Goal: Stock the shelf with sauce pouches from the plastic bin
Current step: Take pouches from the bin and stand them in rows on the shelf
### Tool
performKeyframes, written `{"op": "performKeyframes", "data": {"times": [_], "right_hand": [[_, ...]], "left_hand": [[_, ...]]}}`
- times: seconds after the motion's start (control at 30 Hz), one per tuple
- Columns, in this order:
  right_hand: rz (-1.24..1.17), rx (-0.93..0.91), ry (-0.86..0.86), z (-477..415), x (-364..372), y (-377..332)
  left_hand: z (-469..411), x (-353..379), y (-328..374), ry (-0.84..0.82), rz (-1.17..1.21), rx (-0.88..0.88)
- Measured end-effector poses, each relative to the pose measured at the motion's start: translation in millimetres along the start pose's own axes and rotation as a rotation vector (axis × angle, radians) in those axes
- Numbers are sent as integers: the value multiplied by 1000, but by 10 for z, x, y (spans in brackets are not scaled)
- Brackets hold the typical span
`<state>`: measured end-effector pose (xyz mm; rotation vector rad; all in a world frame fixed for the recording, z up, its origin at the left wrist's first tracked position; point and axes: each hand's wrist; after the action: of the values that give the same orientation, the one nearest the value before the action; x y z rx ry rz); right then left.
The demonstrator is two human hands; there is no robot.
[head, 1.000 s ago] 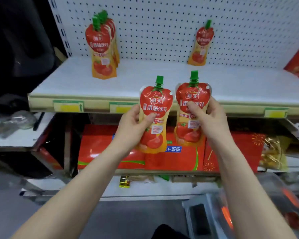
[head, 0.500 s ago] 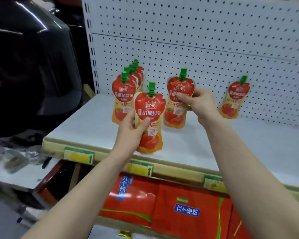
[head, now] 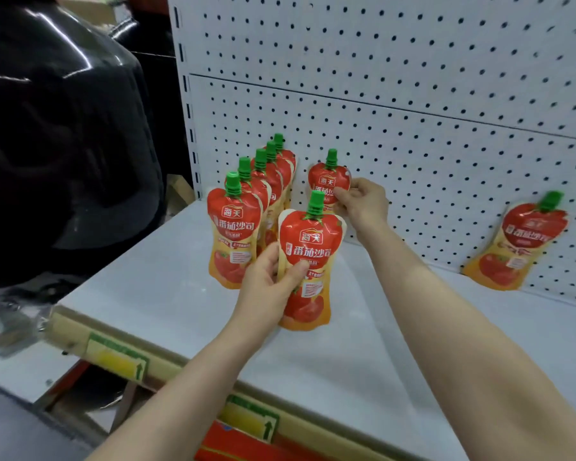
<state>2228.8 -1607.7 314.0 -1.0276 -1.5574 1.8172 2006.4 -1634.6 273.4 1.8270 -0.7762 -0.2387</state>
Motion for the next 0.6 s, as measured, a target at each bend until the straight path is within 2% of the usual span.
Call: {"op": "performKeyframes", "data": {"times": [0.3,0.4,0.47,0.5,0.53,0.6], "right_hand": [[104,-115,70,-77,46,106],[162,-166,168,58,-77,22],[116,-213,199,274,-235,-96],[69,-199,136,416,-327,-165],[30,-145,-3,577,-415,-226],[69,-28,-375,889,-578,-292]], "left_hand": [[-28,59,-21,-13,22,-2],[-36,67,-37,-20,3,6],[-39,73,-49,-25,-9,6],[-43,81,-54,-30,-14,3],[-47,92,-63,-34,-16,3],[-56,128,-69,-40,-16,2]]}}
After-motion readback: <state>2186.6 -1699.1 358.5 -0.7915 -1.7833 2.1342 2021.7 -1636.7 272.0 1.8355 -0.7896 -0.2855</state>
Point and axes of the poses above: each hand's wrist, its own z-axis away from the middle knuckle, its own x-axis out of the palm, y = z × x, and after that the axes turned 13 degrees about x, right-handed
